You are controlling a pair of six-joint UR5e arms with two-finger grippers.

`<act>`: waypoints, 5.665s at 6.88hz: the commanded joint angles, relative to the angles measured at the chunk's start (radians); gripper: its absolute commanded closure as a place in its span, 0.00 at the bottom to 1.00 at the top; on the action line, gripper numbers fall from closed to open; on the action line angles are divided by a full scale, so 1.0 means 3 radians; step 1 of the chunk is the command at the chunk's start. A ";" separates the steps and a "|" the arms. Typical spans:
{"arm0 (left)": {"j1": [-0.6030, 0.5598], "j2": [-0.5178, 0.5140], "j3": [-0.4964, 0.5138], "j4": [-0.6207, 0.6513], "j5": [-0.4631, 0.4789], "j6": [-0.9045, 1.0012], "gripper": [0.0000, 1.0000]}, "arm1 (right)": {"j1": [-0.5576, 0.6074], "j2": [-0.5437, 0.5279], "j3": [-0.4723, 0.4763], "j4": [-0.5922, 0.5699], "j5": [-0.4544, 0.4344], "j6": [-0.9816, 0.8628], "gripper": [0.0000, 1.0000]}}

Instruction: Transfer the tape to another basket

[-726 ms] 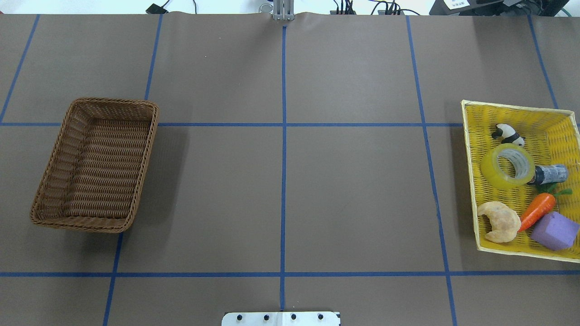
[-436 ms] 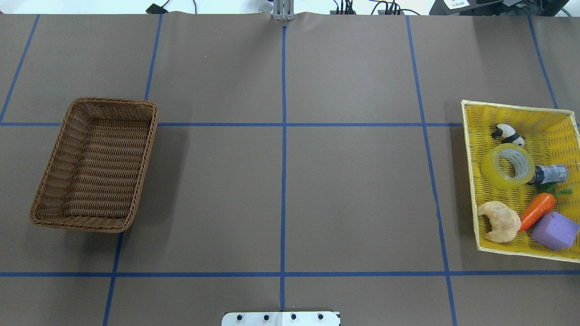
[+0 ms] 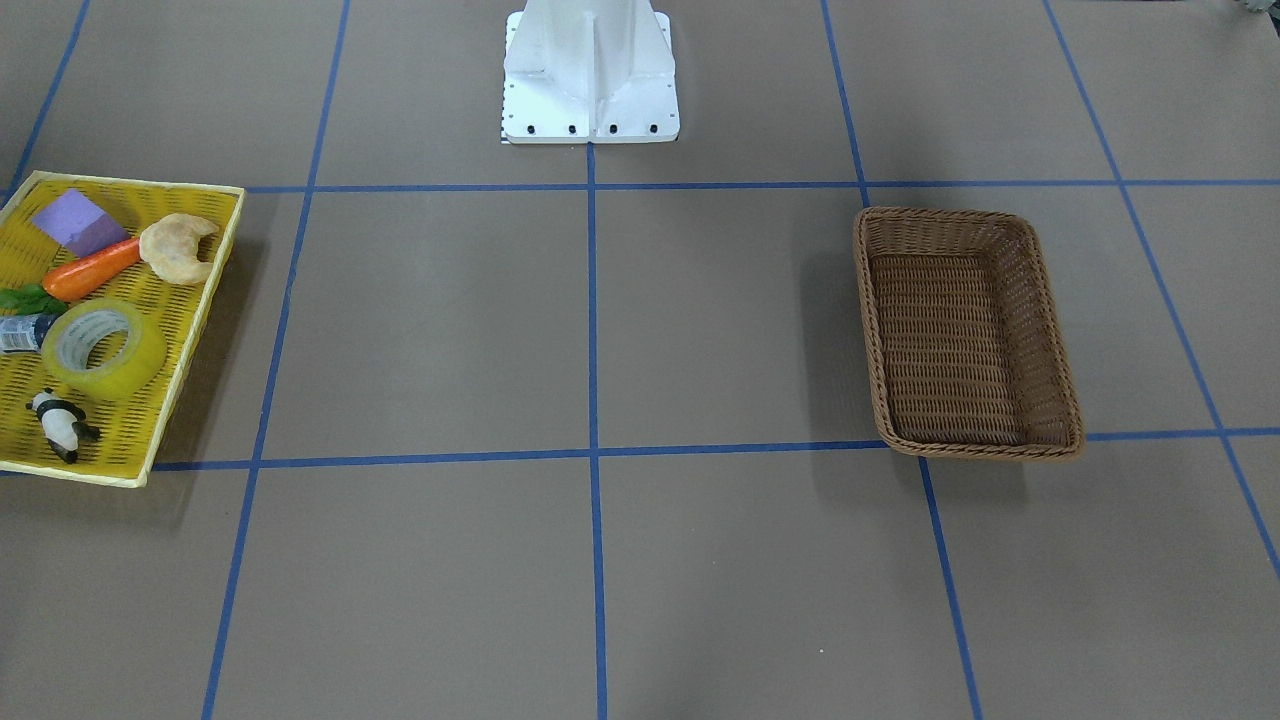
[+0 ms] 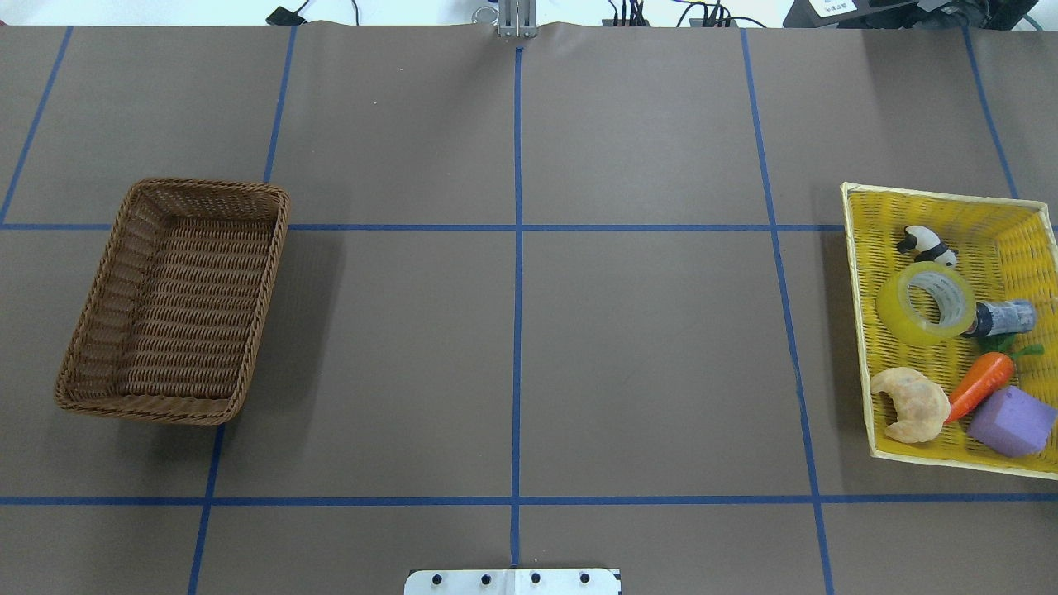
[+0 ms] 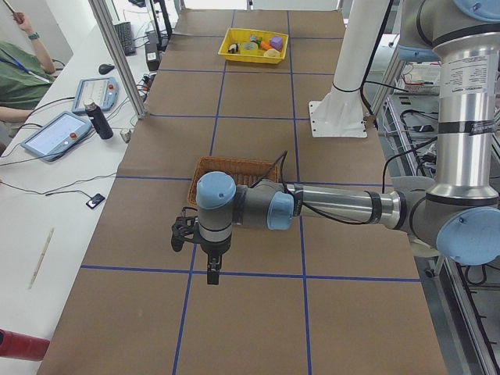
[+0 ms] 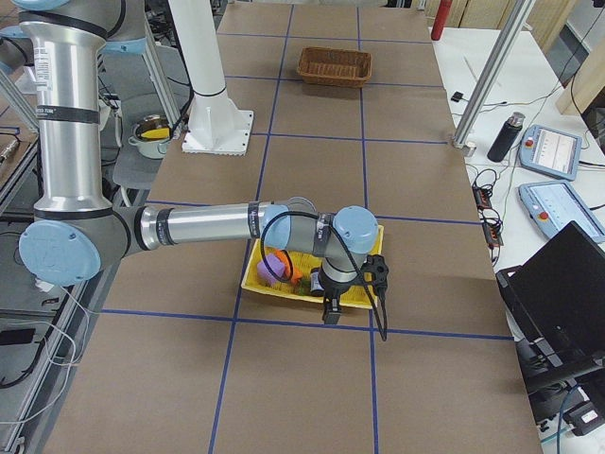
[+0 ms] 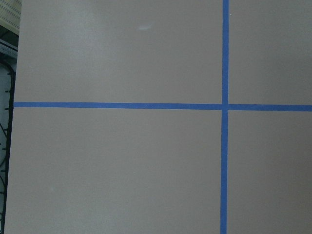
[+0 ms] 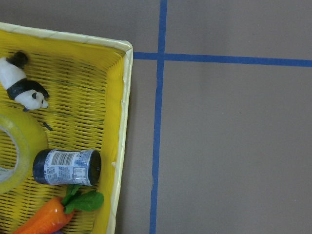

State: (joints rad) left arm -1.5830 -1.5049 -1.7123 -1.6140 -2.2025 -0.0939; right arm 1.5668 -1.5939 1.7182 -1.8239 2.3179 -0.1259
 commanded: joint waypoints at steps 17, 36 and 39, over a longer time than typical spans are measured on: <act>0.0066 -0.0066 0.0012 -0.0219 -0.0134 -0.0019 0.01 | -0.1058 0.0169 -0.0097 0.1529 0.0410 -0.0255 0.00; 0.0066 -0.0097 0.0022 -0.0219 -0.0129 -0.0004 0.01 | -0.1444 0.0404 -0.0696 0.1508 0.0256 -0.0225 0.30; 0.0066 -0.0102 0.0017 -0.0219 -0.0129 -0.0014 0.01 | -0.1444 0.0368 -0.0706 0.1513 0.0251 -0.0220 0.44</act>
State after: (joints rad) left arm -1.5631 -1.5352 -1.7061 -1.6797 -2.2412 -0.0975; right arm 1.1340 -1.4807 1.5097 -1.3700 2.3941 -0.1929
